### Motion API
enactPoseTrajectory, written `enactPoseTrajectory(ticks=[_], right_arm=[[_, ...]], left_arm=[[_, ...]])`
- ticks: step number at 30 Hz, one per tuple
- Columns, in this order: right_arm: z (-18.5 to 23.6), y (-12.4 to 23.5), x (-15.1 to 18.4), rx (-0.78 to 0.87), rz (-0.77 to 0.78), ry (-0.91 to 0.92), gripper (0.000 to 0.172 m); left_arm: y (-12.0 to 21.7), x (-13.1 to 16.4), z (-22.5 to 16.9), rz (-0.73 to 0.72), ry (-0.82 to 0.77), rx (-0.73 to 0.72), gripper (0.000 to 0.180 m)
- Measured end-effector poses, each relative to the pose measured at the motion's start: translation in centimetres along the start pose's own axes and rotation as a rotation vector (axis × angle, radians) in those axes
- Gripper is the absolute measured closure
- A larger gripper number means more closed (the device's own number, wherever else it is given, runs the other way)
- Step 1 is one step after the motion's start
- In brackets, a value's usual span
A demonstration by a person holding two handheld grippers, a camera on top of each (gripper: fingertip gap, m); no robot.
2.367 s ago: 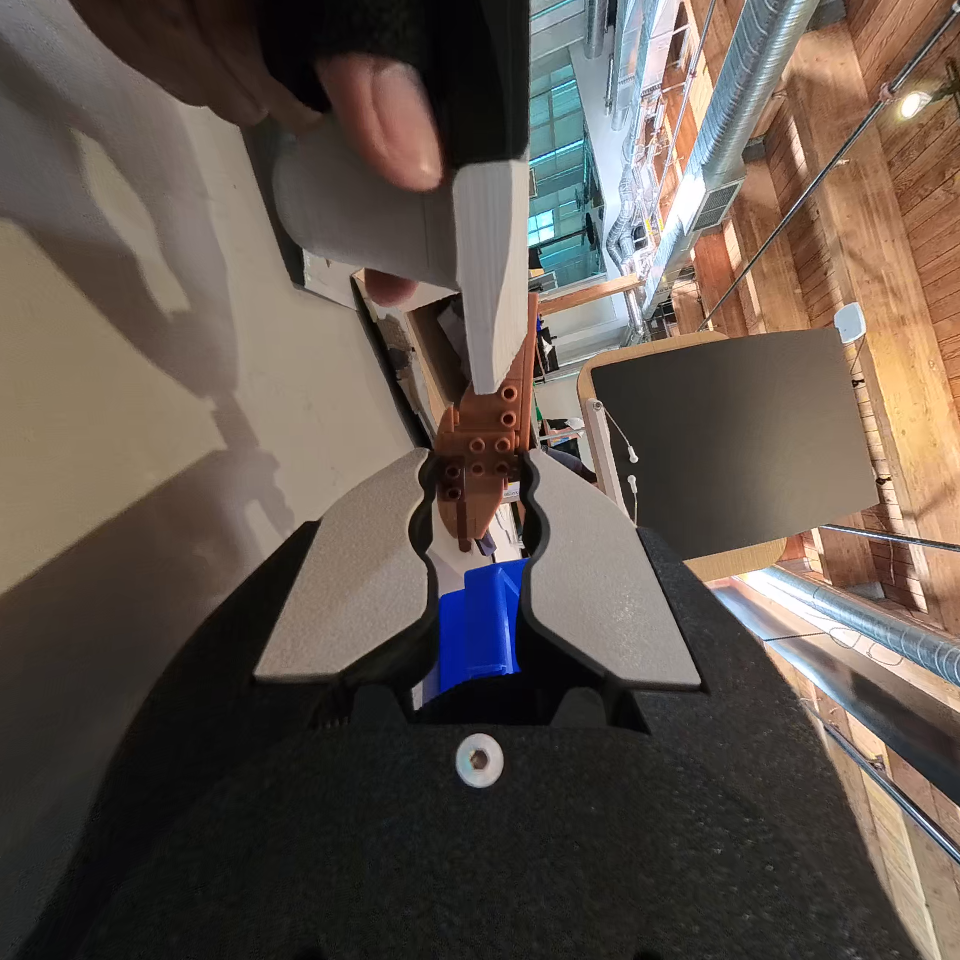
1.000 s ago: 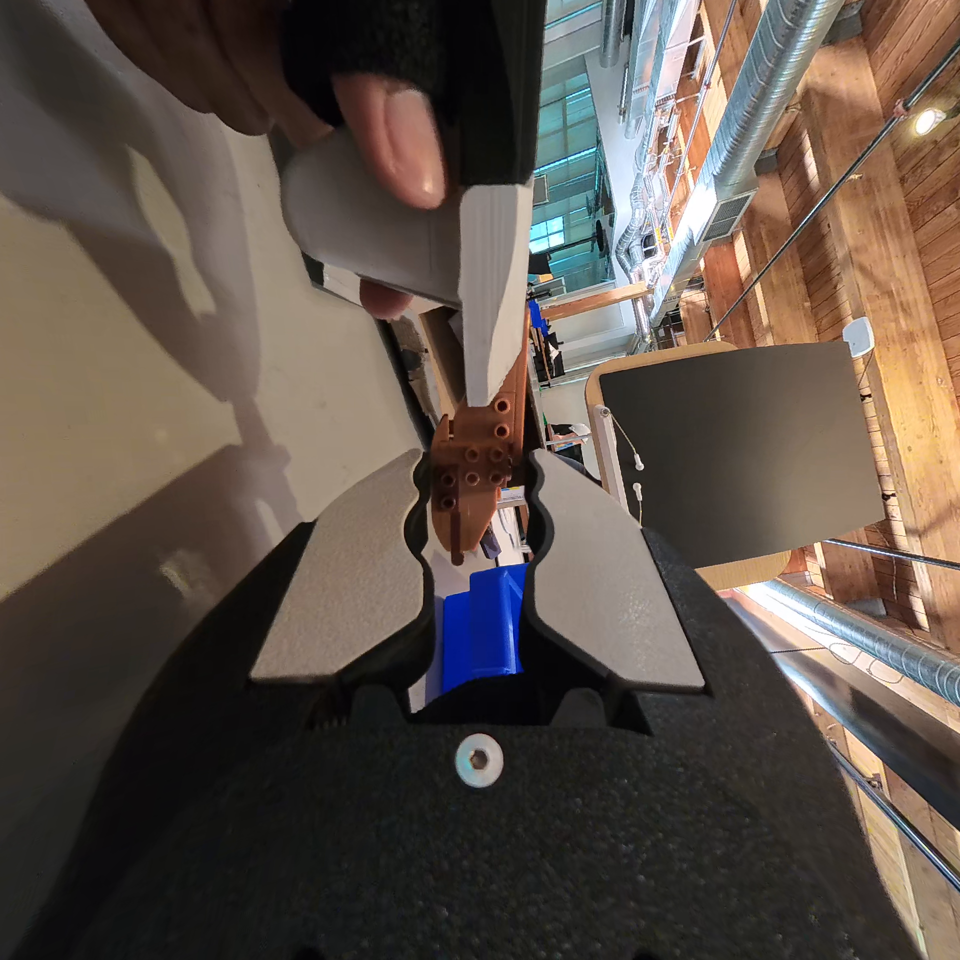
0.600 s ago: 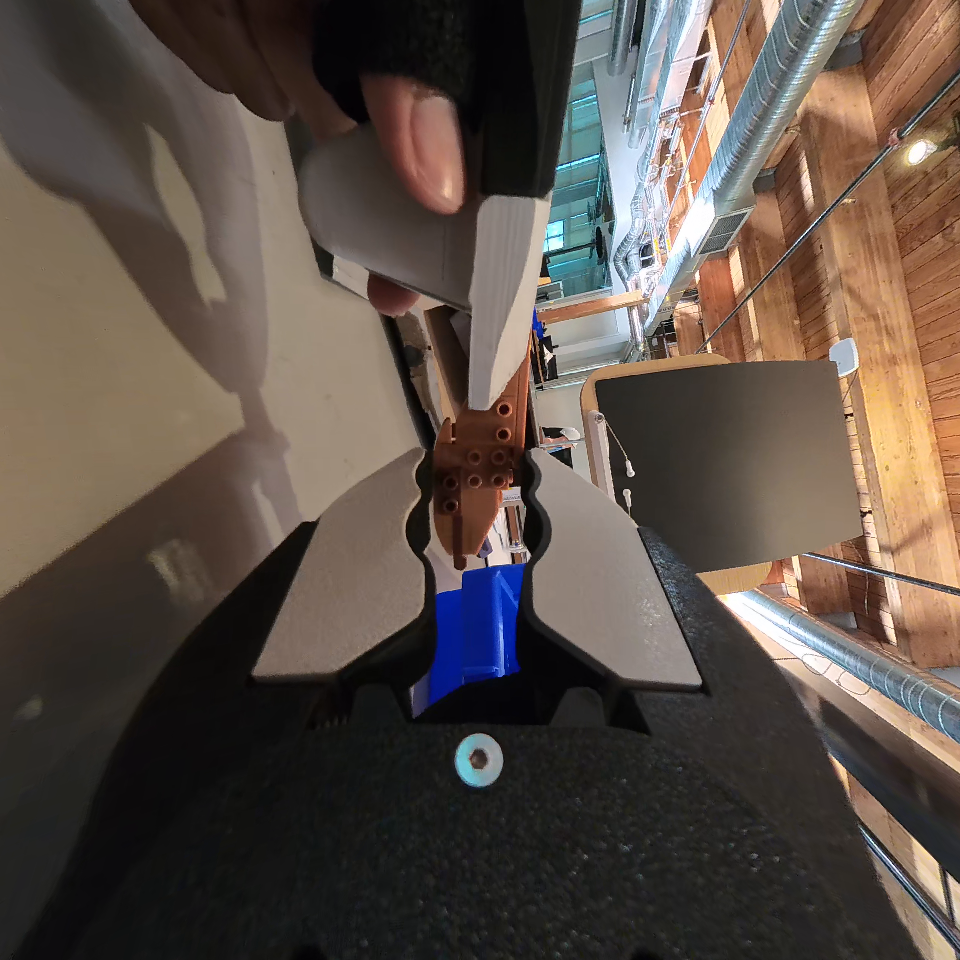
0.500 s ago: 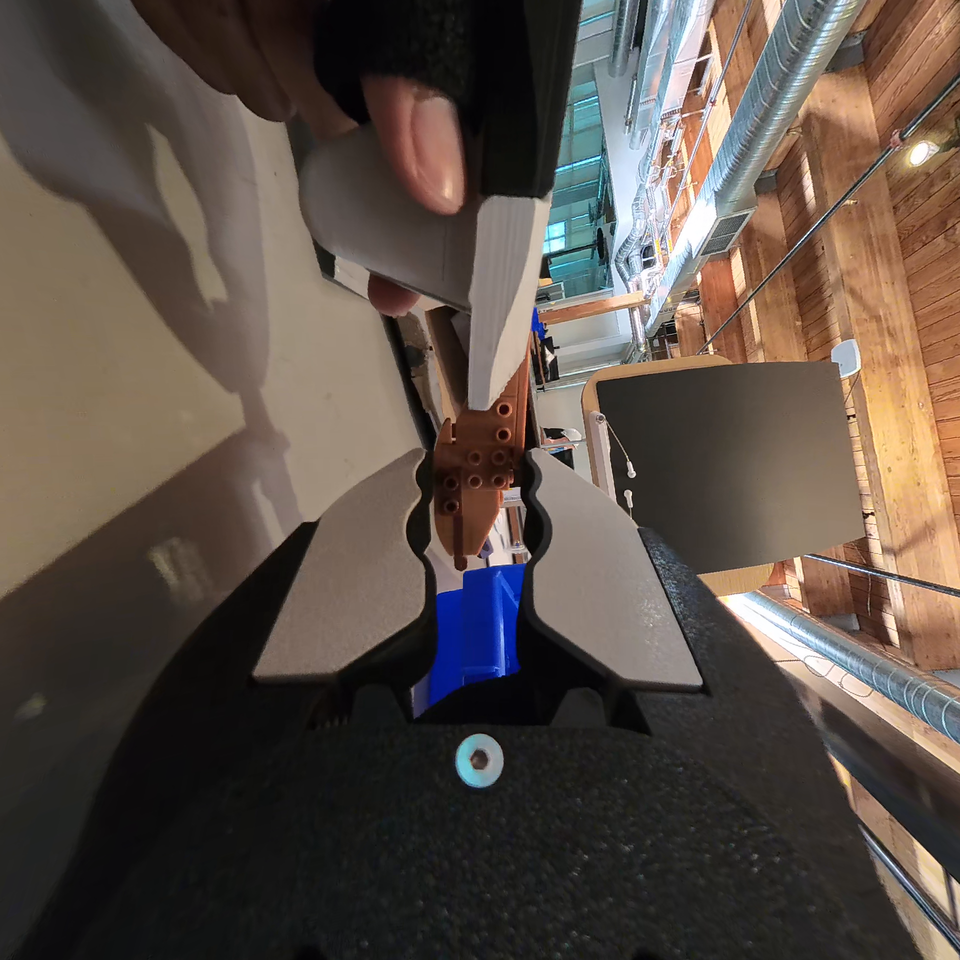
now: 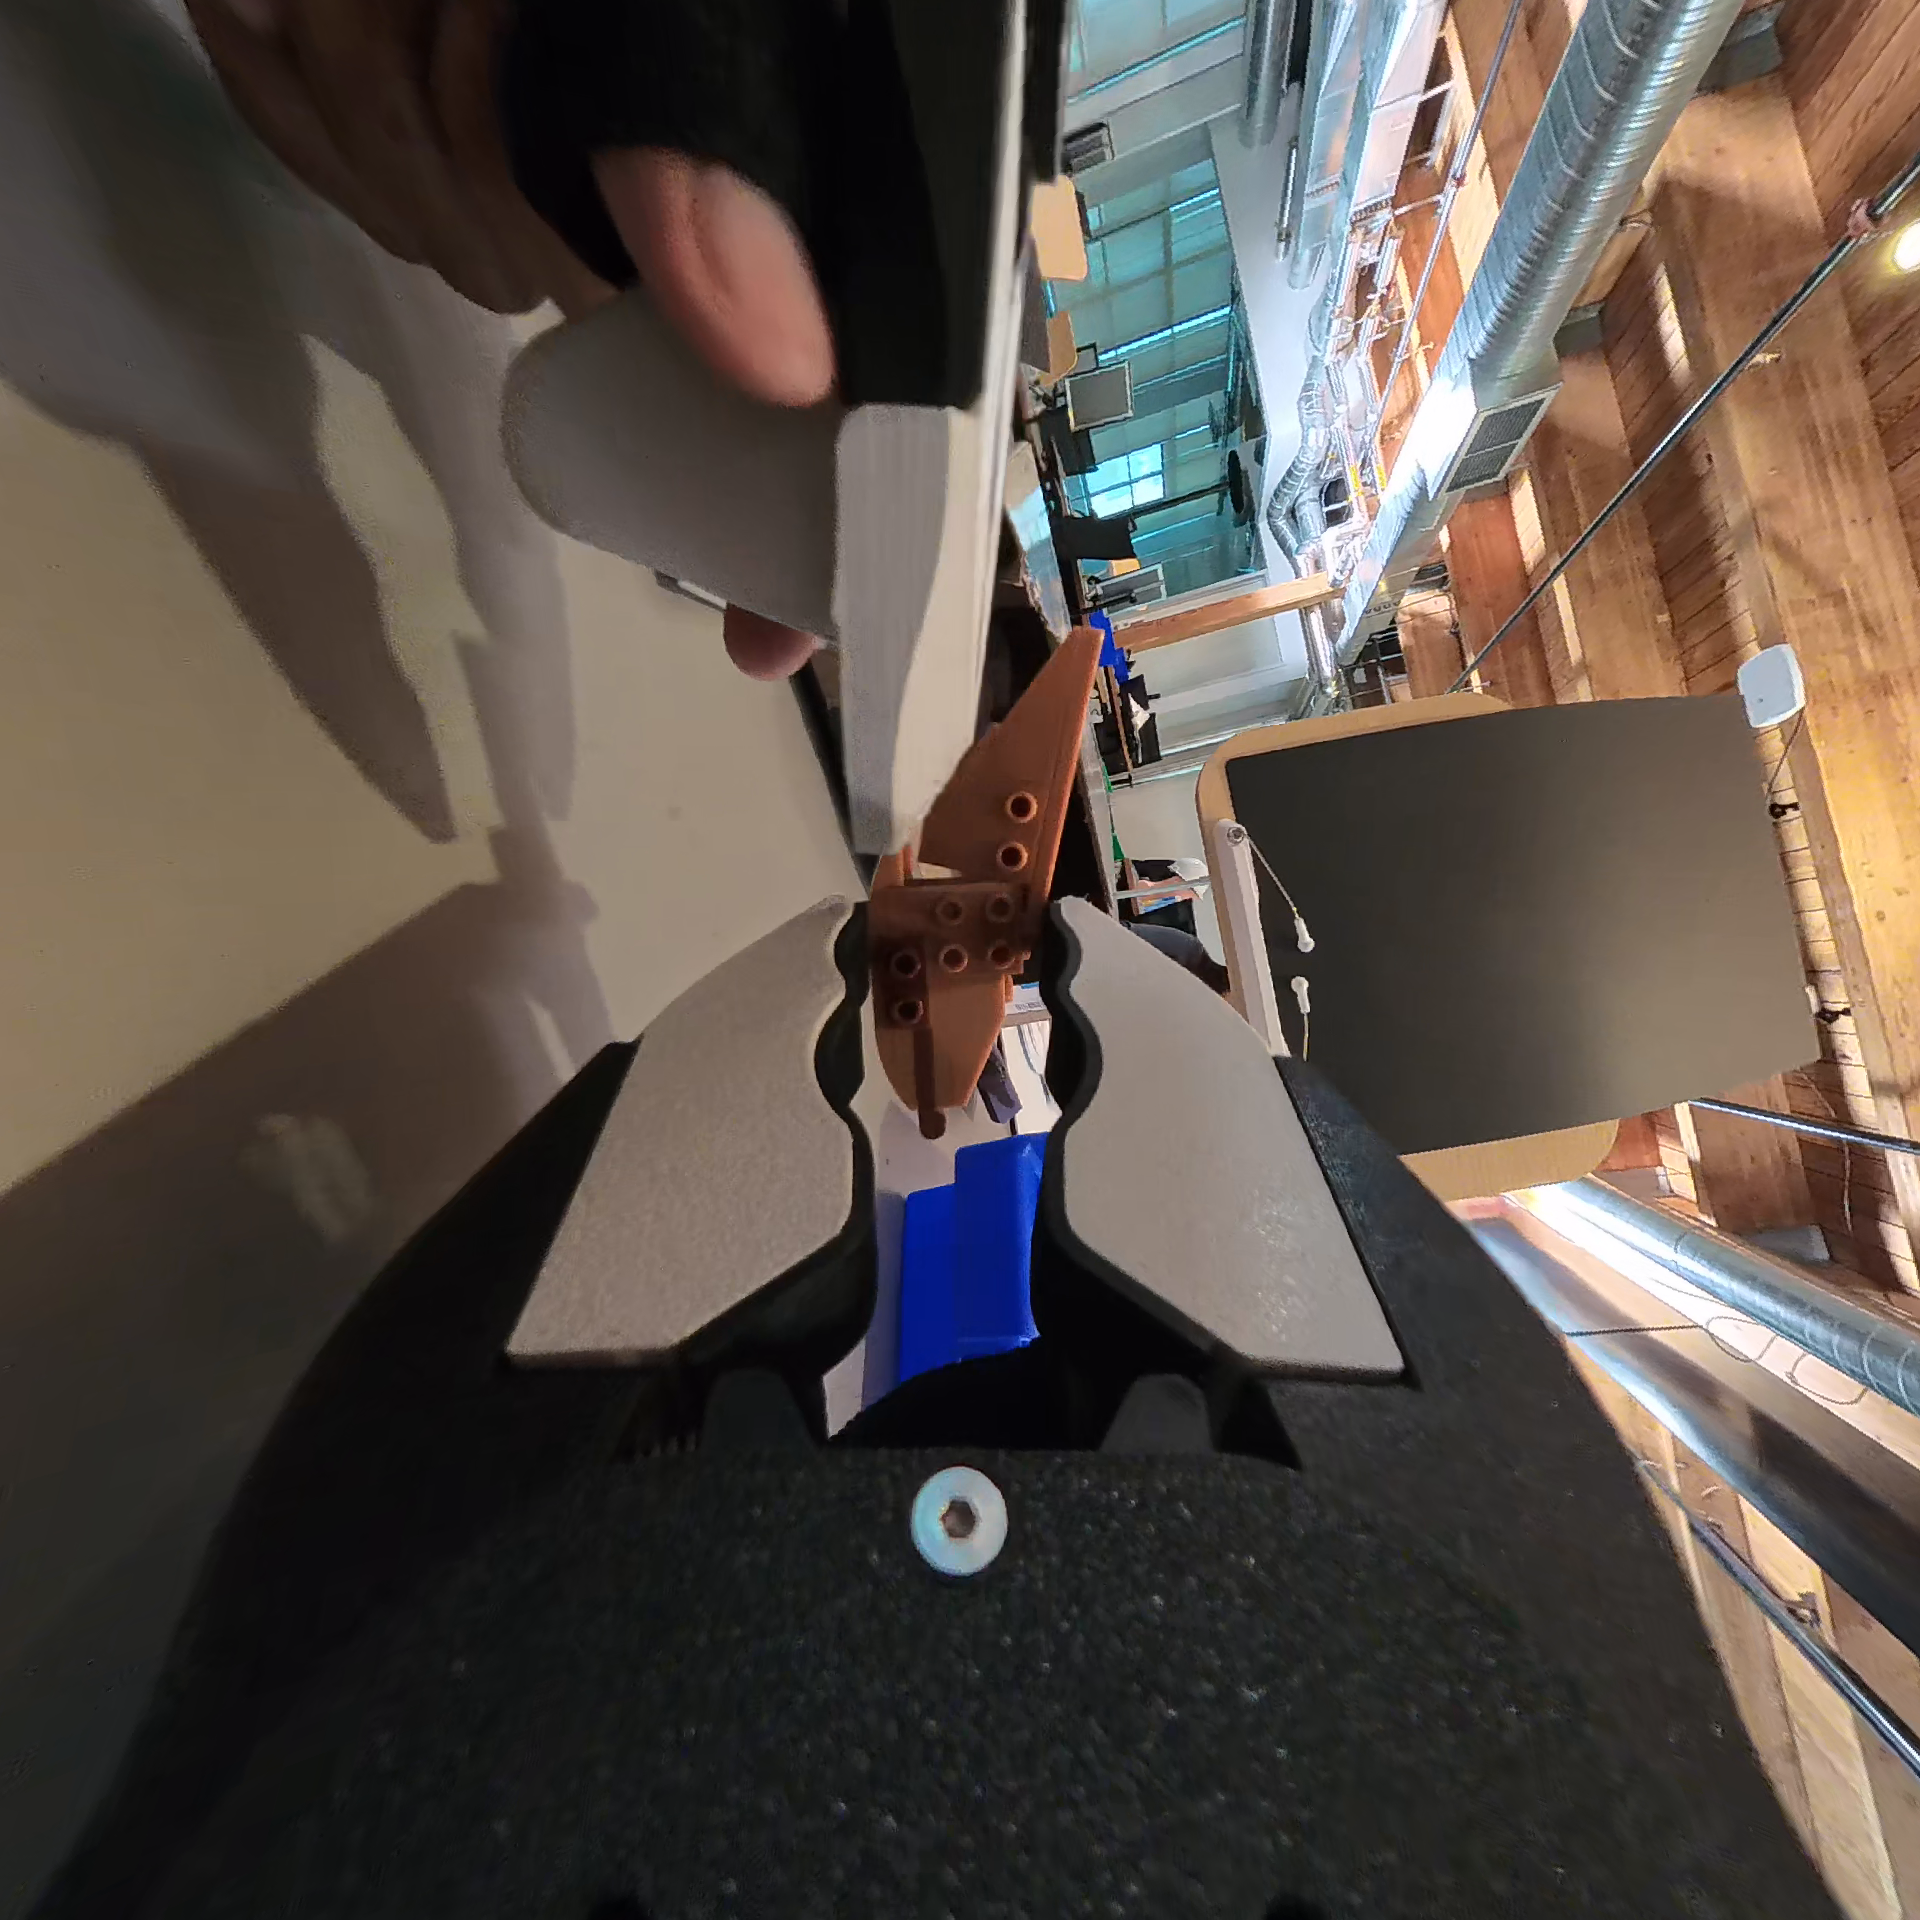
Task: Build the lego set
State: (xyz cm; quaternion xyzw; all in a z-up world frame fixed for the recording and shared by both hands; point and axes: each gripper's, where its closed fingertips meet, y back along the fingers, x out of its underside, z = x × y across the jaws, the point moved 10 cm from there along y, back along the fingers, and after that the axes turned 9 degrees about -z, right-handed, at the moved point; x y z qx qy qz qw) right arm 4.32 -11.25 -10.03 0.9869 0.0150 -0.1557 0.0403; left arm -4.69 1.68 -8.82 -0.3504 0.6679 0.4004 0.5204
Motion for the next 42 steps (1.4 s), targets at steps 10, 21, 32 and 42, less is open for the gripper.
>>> enactPoseTrajectory(ticks=[10, 21, 32, 42], right_arm=[[-0.08, 0.02, -0.05, 0.003, -0.007, -0.018, 0.141], [-0.09, -0.06, 0.00, 0.001, 0.000, -0.028, 0.141], [-0.15, -0.11, 0.09, 0.003, -0.001, -0.056, 0.141], [-0.17, -0.05, 0.08, 0.006, -0.003, -0.052, 0.140]], left_arm=[[0.39, -0.77, -0.11, -0.089, -0.043, -0.031, 0.150], [0.19, -0.76, -0.20, -0.153, -0.040, -0.042, 0.169], [0.01, -0.45, 0.03, -0.179, 0.033, -0.022, 0.171], [-0.01, -0.37, 0.13, -0.182, 0.055, -0.011, 0.171]])
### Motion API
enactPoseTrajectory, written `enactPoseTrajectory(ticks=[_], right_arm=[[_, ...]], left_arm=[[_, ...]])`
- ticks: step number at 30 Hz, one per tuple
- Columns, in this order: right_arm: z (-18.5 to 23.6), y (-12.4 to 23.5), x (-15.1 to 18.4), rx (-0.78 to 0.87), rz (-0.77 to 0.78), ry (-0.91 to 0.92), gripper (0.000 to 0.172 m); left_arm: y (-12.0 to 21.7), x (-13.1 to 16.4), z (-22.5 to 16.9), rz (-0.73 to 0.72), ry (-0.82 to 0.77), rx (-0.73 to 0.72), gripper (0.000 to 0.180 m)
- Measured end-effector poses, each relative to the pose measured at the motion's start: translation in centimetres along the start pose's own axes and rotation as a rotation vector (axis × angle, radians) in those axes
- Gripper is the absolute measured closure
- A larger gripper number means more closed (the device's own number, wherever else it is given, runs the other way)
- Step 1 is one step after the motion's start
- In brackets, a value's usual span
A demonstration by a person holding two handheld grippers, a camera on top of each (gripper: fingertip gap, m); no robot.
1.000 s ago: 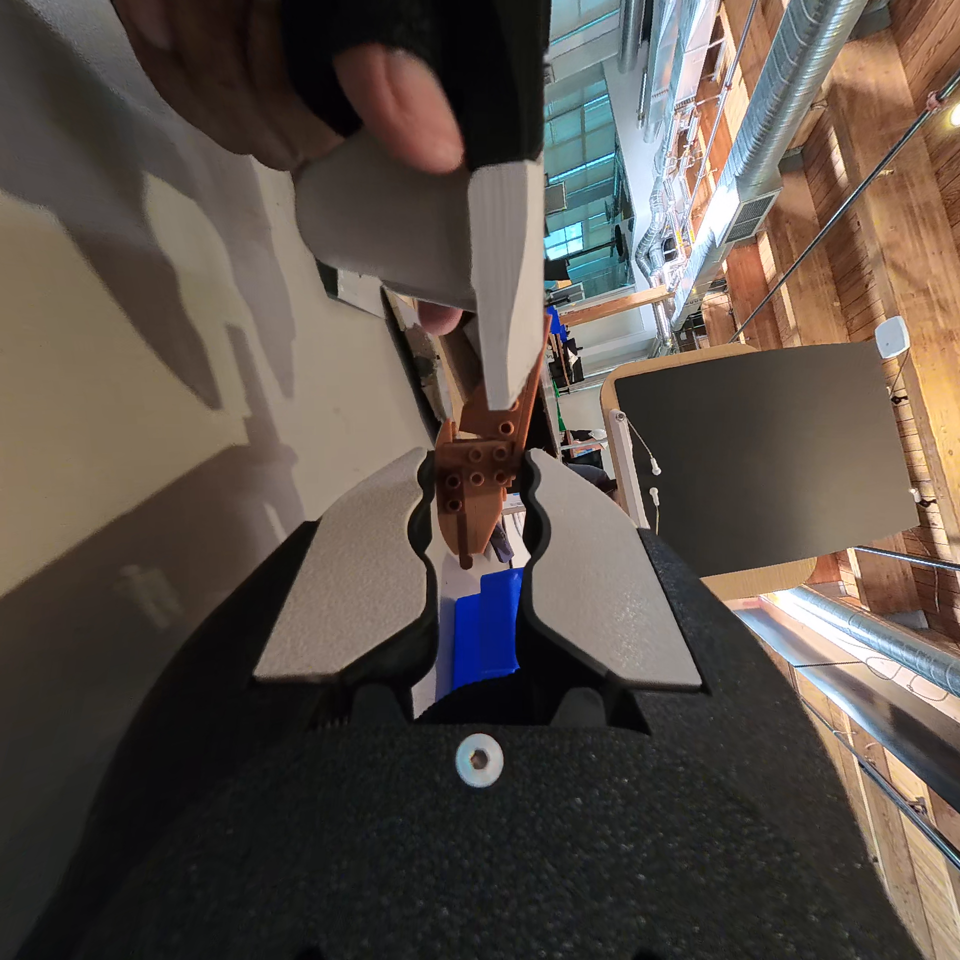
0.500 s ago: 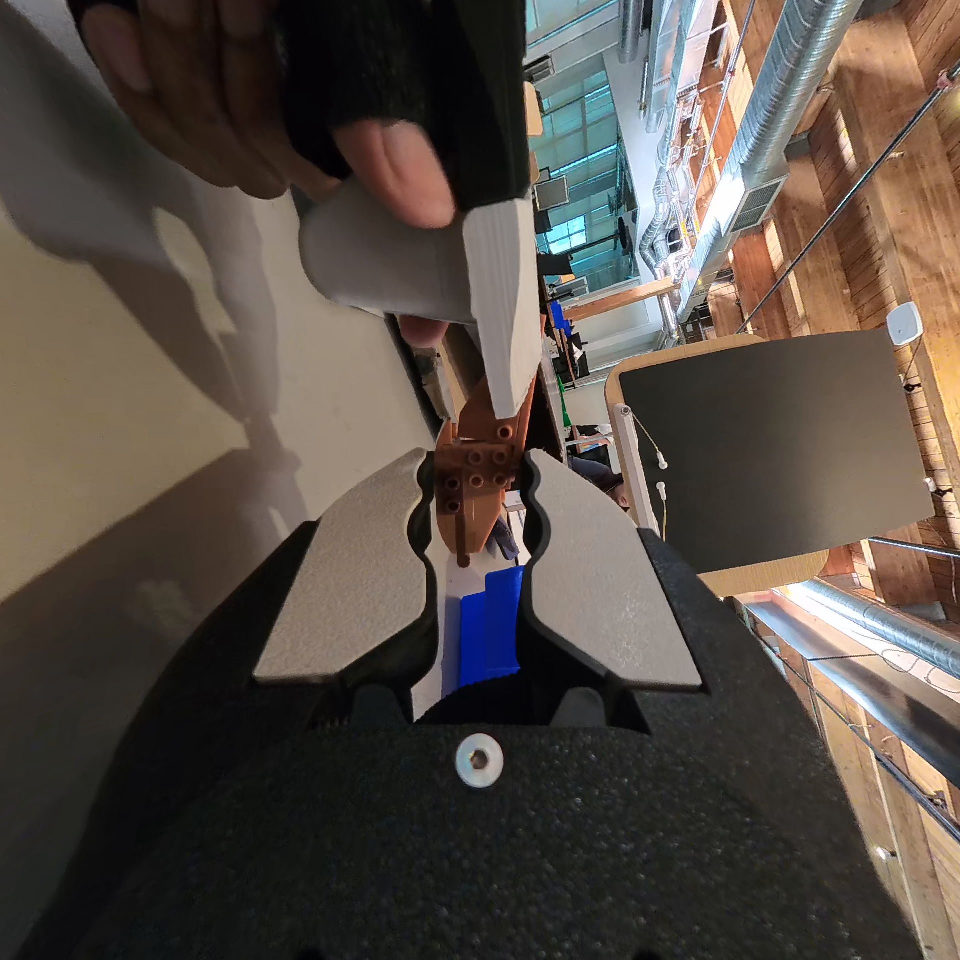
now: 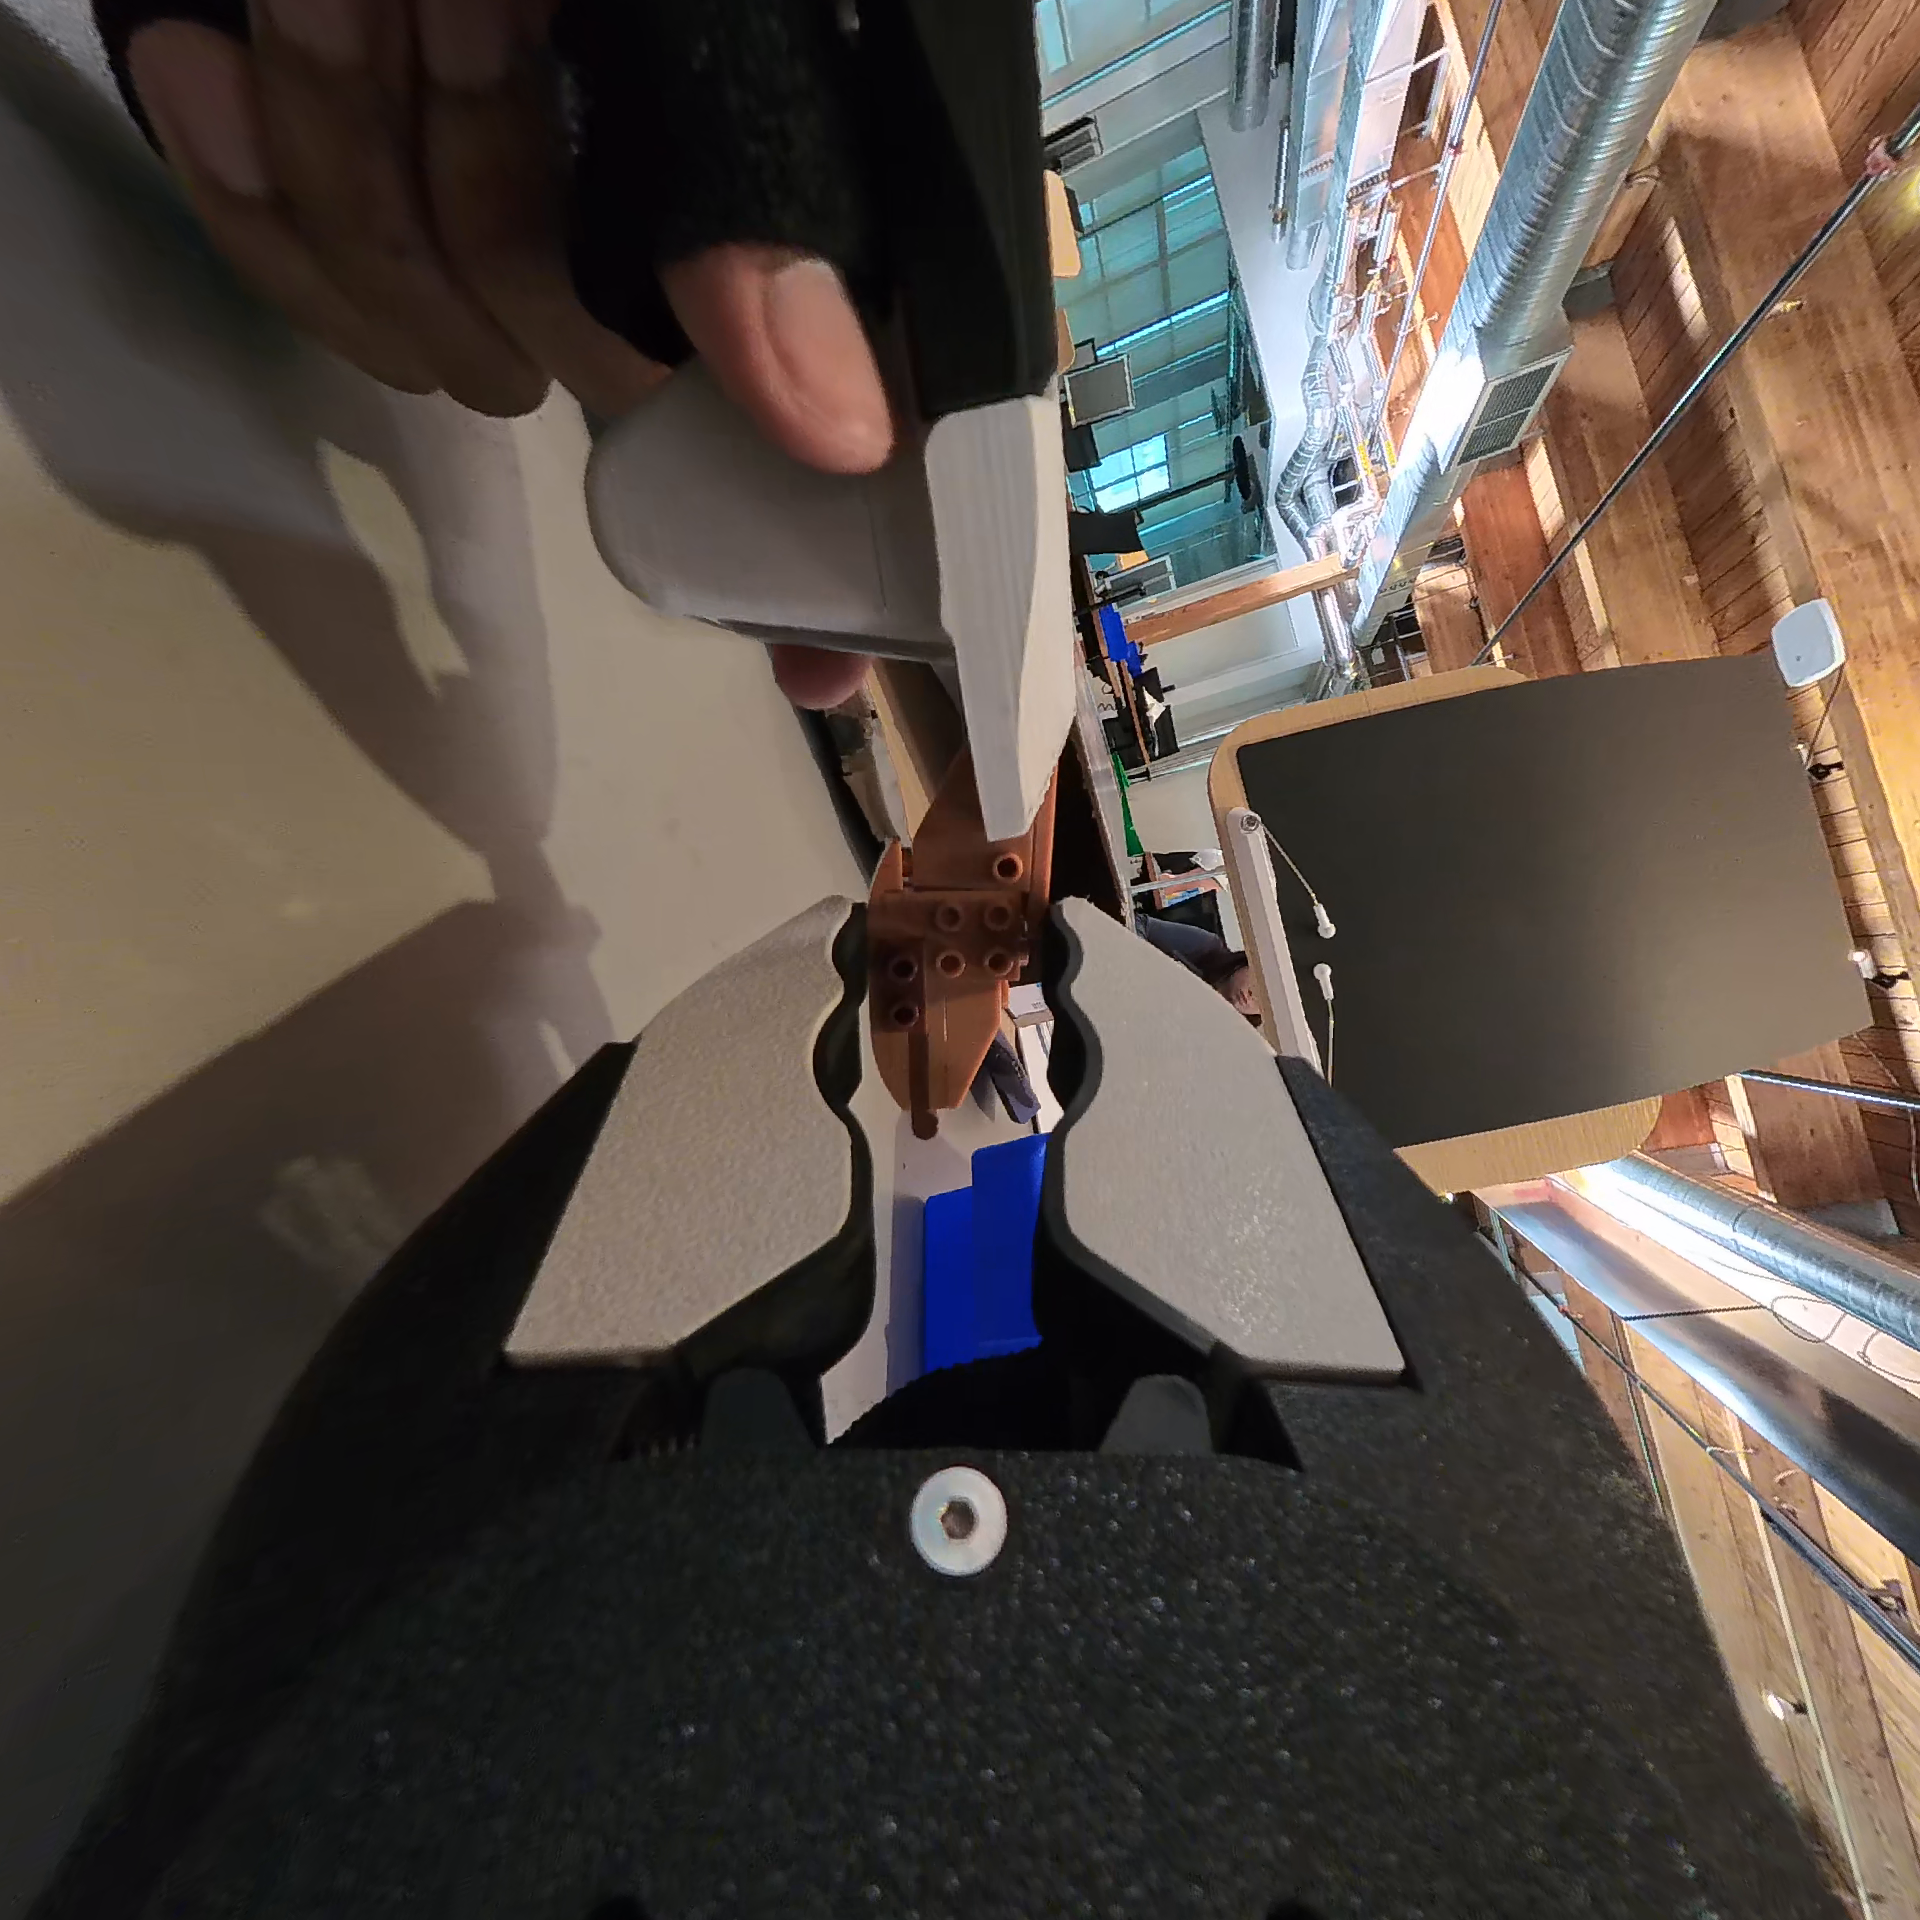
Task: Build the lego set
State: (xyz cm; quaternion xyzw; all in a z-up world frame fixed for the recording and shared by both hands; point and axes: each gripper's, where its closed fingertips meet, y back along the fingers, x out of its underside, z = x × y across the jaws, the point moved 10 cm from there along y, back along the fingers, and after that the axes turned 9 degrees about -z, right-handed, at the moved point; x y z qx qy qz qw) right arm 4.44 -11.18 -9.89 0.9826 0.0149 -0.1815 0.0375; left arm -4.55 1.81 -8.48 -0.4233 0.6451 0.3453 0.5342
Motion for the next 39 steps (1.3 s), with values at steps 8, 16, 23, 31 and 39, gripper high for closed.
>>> enactPoseTrajectory(ticks=[8, 16, 23, 31, 39], right_arm=[[-0.05, -0.04, 0.01, 0.007, 0.004, -0.004, 0.140], [-0.20, -0.04, 0.12, 0.006, 0.005, -0.018, 0.135], [-0.02, -0.07, 0.17, 0.002, 0.012, 0.016, 0.139], [0.15, -0.11, 0.01, 0.009, 0.017, 0.064, 0.138], [0.17, -0.09, 0.06, 0.008, 0.020, 0.077, 0.140]], left_arm=[[-0.04, 0.00, 0.03, -0.005, 0.023, -0.004, 0.171], [-0.07, 0.09, 0.07, 0.004, 0.023, -0.007, 0.171], [-0.07, 0.13, 0.20, 0.013, 0.081, 0.000, 0.171], [-0.11, 0.03, 0.14, 0.034, 0.114, -0.005, 0.171], [-0.24, -0.21, -0.39, 0.066, -0.030, -0.045, 0.171]])
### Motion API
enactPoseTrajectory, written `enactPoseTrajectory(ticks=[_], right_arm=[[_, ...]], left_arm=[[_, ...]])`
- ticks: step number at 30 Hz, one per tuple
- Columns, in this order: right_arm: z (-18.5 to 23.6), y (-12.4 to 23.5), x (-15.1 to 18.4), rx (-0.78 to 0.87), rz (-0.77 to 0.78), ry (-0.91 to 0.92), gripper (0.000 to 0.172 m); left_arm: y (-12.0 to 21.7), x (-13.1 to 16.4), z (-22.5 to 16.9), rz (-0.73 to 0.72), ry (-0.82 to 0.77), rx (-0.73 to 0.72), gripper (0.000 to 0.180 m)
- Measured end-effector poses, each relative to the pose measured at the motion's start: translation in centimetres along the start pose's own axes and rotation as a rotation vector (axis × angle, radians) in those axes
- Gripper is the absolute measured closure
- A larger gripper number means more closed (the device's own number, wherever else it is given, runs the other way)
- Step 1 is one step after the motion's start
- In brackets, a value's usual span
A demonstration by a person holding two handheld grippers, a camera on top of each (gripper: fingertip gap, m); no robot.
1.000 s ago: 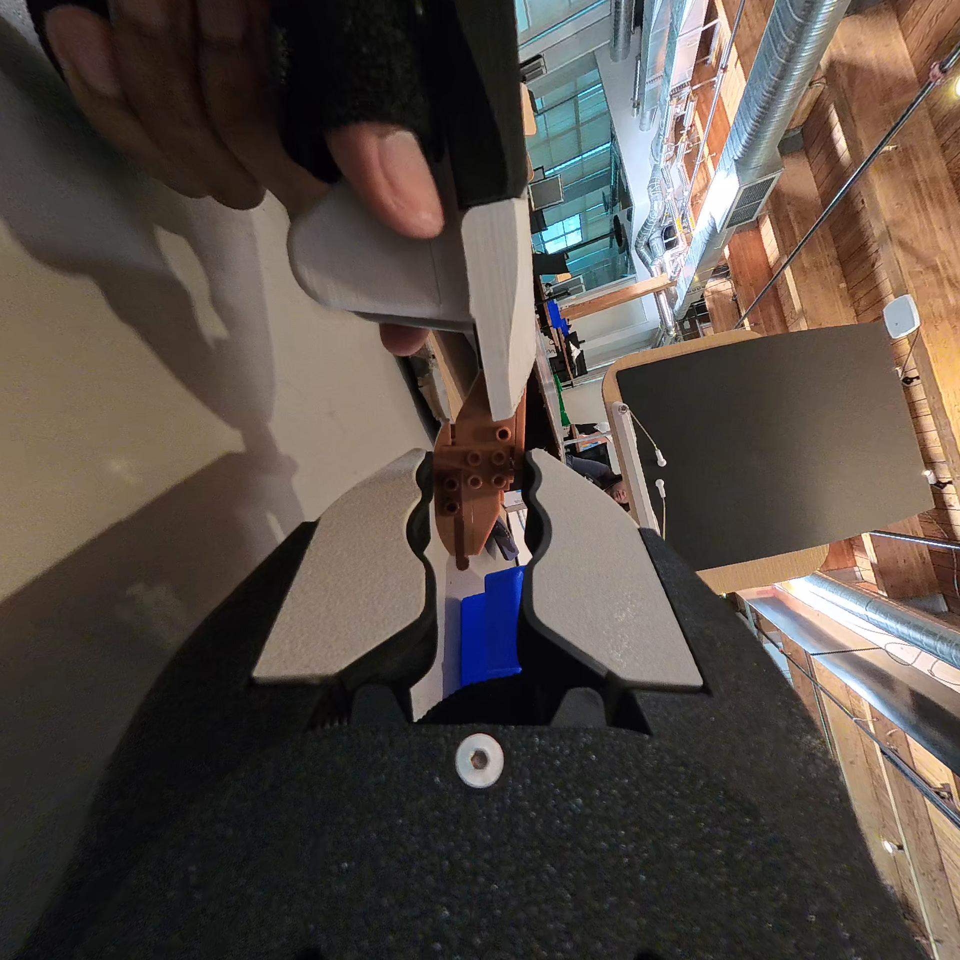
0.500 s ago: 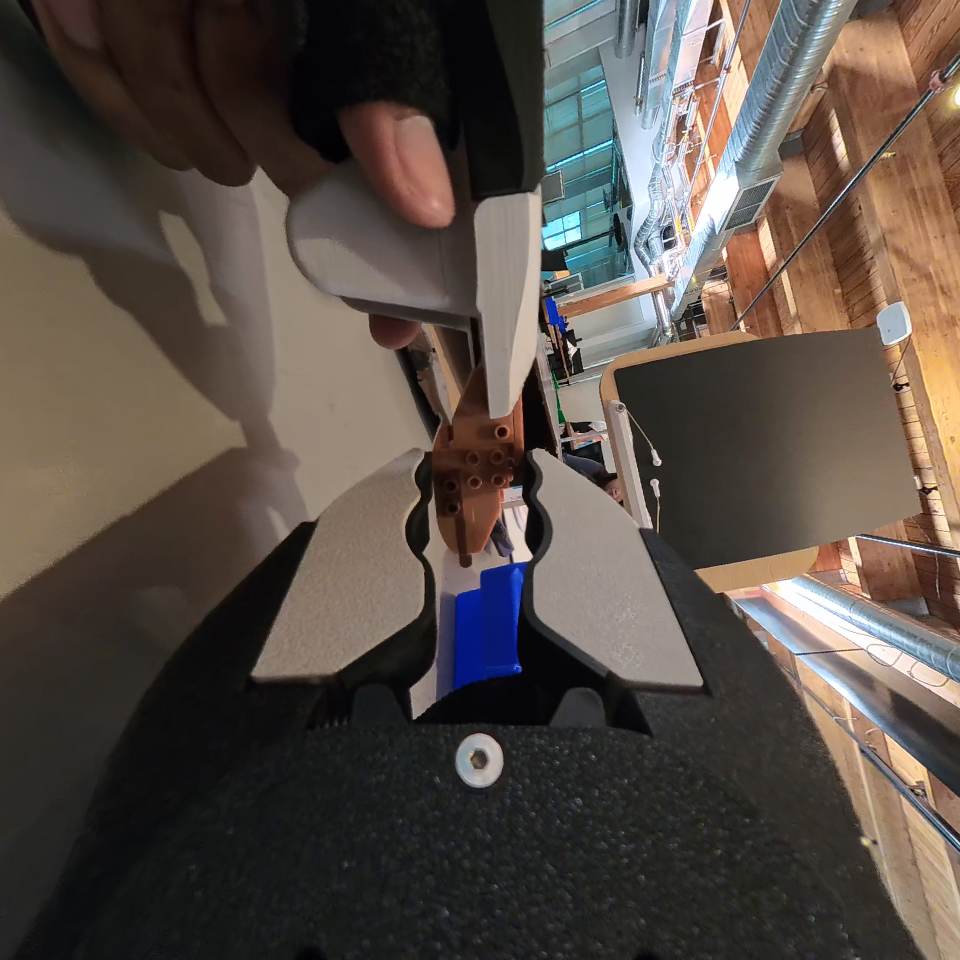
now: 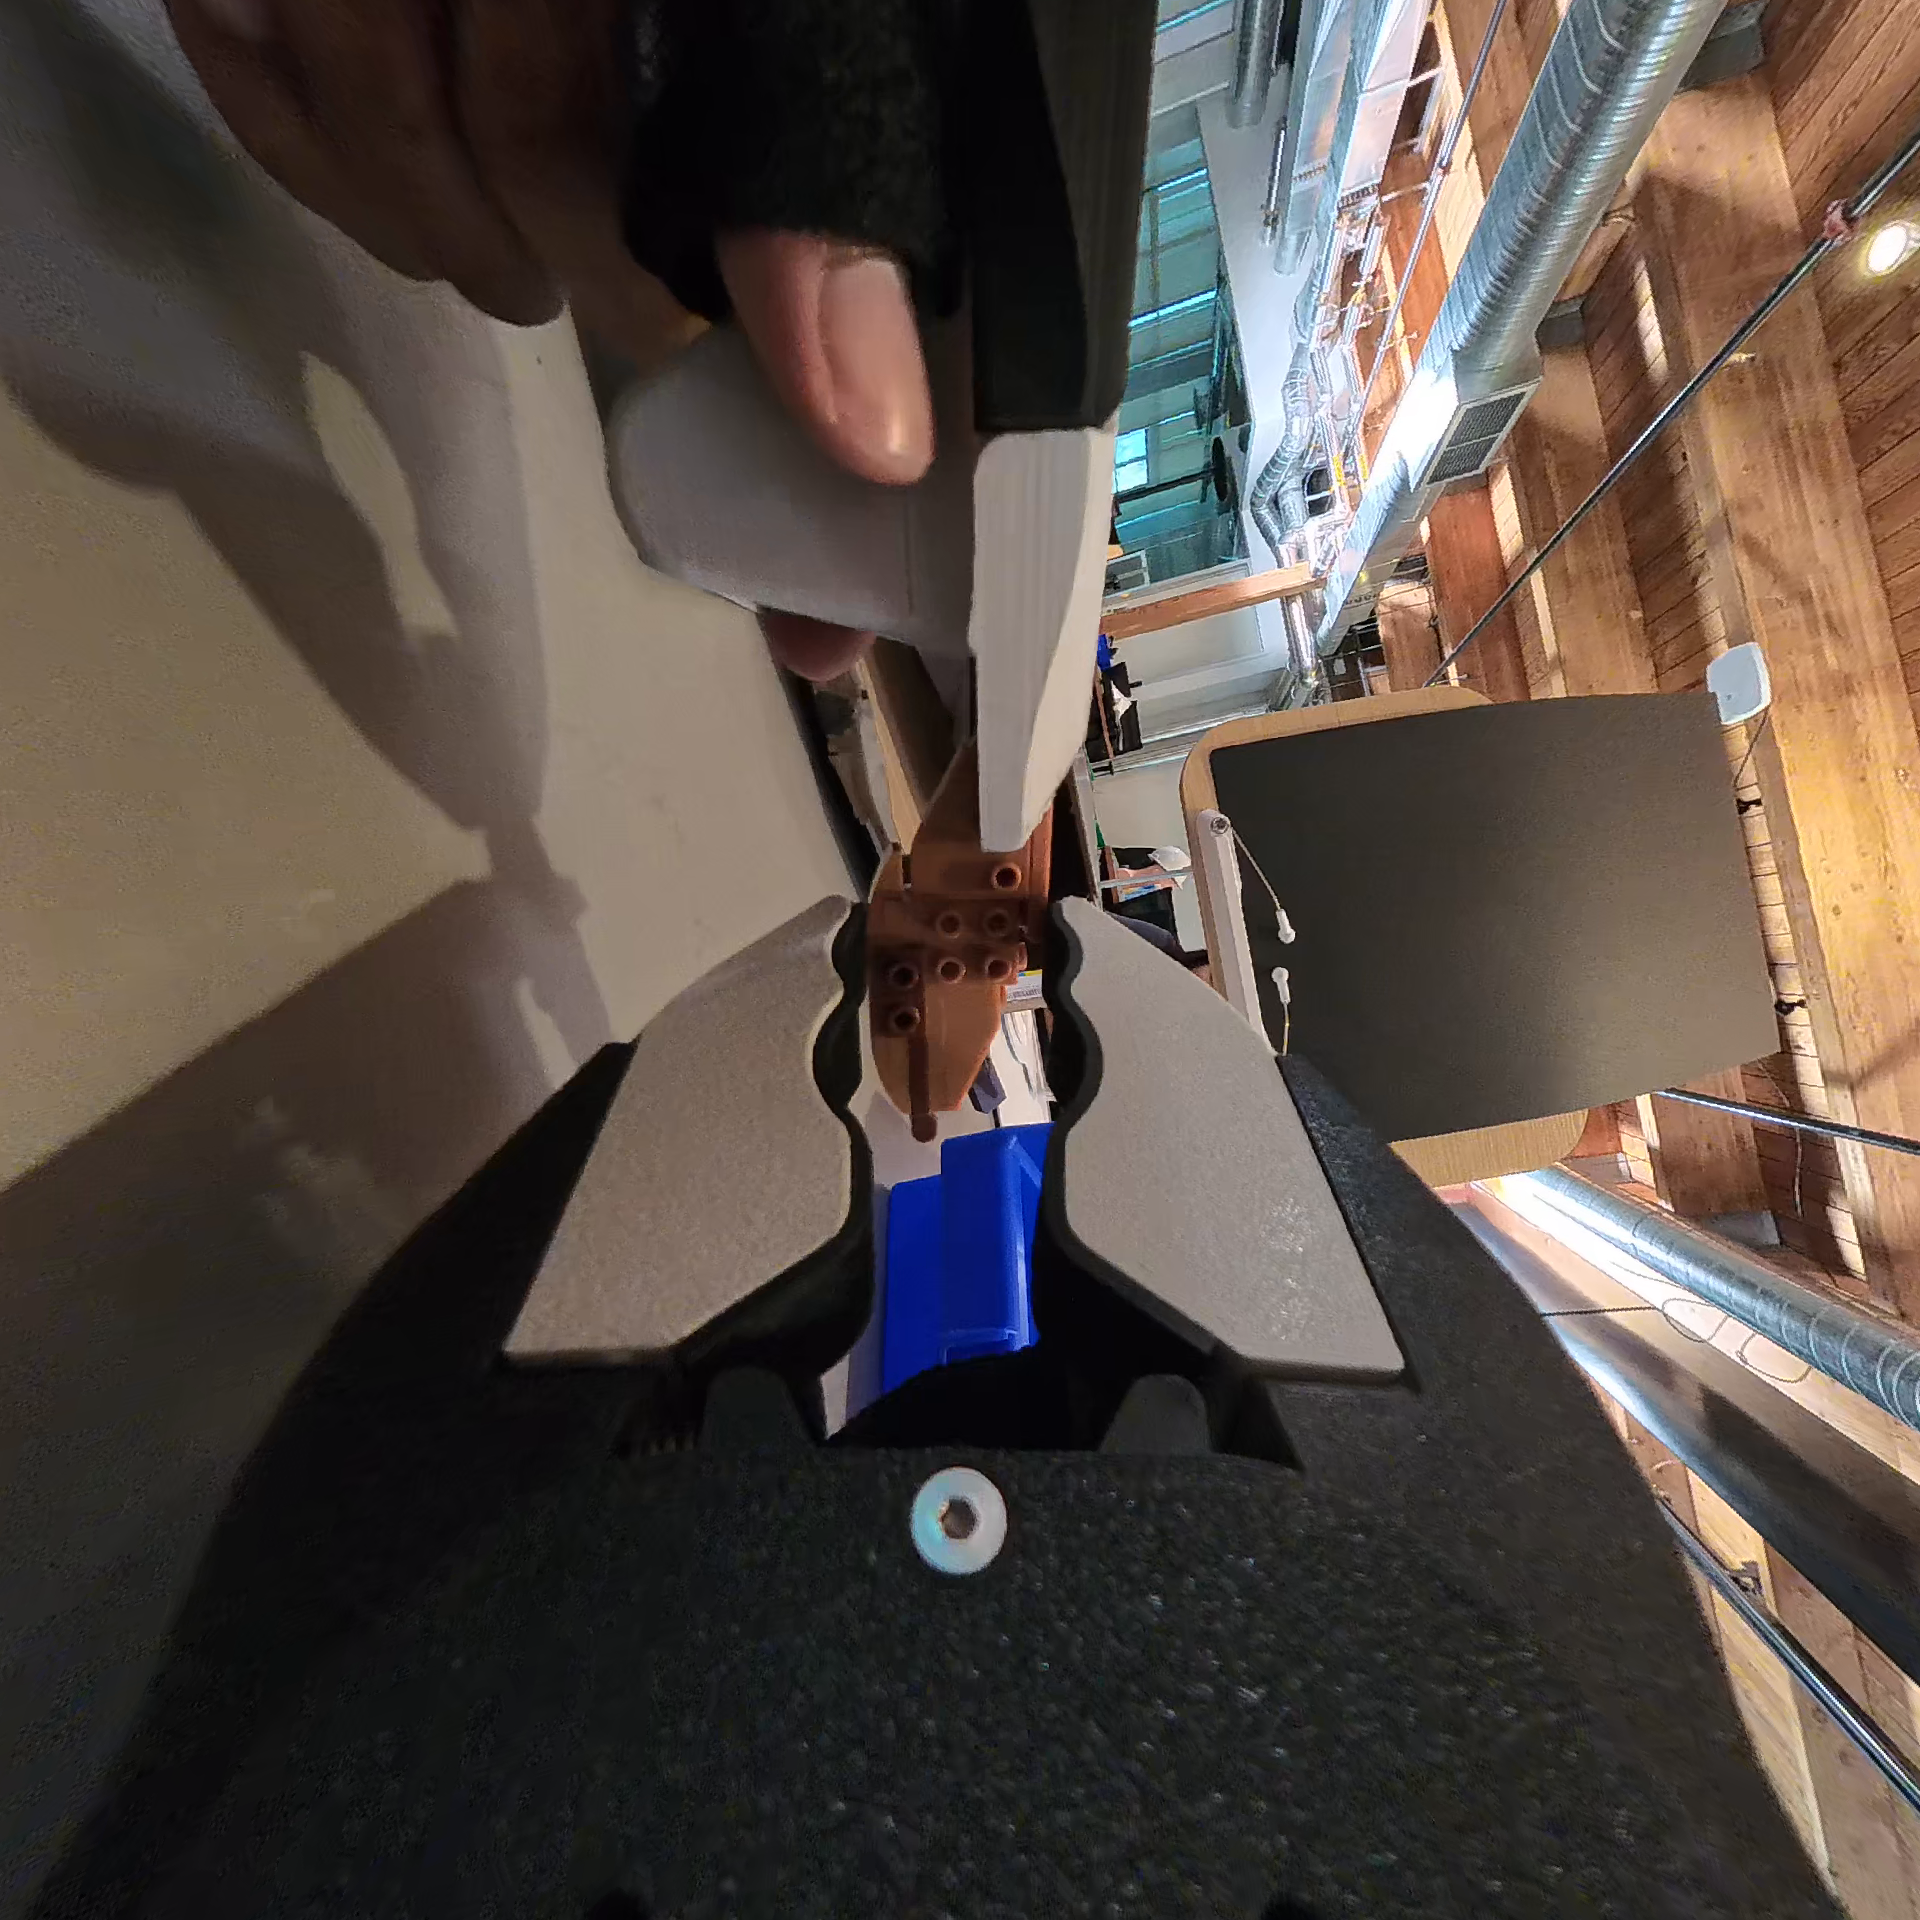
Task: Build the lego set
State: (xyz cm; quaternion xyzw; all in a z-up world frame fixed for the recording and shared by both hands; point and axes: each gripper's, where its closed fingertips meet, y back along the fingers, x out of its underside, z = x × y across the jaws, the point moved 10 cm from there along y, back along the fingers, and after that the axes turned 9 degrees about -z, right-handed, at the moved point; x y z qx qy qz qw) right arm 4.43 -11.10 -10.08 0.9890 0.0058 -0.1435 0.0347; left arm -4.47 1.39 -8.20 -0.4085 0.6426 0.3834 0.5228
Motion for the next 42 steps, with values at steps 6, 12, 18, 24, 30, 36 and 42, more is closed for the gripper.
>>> enactPoseTrajectory(ticks=[6, 12, 18, 24, 30, 36, 42], right_arm=[[0.0, 0.0, 0.0, -0.001, 0.000, 0.000, 0.141], [-0.2, 0.1, -0.2, 0.014, -0.011, -0.002, 0.141], [-0.3, 0.2, -0.3, 0.027, -0.025, -0.001, 0.141], [-0.3, 0.3, -0.6, 0.033, -0.047, 0.008, 0.141], [-0.3, 0.6, -1.2, 0.053, -0.075, 0.023, 0.141], [-0.3, 0.6, -1.3, 0.053, -0.081, 0.027, 0.141], [-0.5, 0.6, -1.4, 0.065, -0.098, 0.003, 0.141]], left_arm=[[0.0, 0.0, 0.0, -0.006, -0.002, 0.008, 0.171], [0.1, -0.1, 0.2, -0.030, 0.036, 0.035, 0.170], [0.1, 0.0, 0.1, -0.047, 0.049, 0.061, 0.167], [-0.4, 0.2, -0.3, -0.030, 0.002, 0.060, 0.162], [-0.8, 0.4, -0.7, -0.026, -0.025, 0.059, 0.163], [-0.8, 0.5, -0.9, -0.027, -0.054, 0.052, 0.168], [-0.6, 0.2, -0.8, -0.035, -0.051, 0.065, 0.169]])
